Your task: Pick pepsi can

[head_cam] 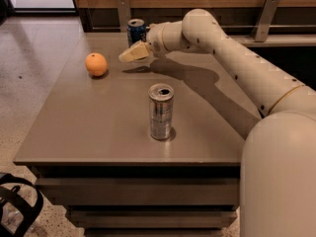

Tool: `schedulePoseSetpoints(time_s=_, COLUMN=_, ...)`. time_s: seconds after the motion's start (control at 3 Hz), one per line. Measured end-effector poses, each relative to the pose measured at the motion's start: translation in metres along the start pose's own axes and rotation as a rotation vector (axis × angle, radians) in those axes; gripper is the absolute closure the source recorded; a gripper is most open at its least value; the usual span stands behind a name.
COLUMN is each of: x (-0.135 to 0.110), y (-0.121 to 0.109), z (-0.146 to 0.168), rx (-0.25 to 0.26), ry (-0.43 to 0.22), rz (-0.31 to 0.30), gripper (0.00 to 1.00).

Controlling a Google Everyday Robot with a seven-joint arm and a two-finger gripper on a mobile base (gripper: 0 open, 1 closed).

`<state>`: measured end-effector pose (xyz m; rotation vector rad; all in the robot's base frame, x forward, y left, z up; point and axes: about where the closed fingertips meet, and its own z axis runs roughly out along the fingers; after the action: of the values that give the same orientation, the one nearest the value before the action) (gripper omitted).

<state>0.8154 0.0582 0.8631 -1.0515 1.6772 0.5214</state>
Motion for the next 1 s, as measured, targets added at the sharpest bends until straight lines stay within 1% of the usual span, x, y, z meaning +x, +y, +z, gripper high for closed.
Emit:
schedulePoseSetpoints(time_s=0.33, x=-0.0037, y=0.0063, z=0.0153, rx=-0.025, ry=-0.015, rz=-0.016, gripper=0.18)
schedulePoseSetpoints(time_s=1.0, x=-0.0030, y=0.0102, z=0.0199, rx=-0.033, ry=-0.013, rz=-0.015, gripper=0.65)
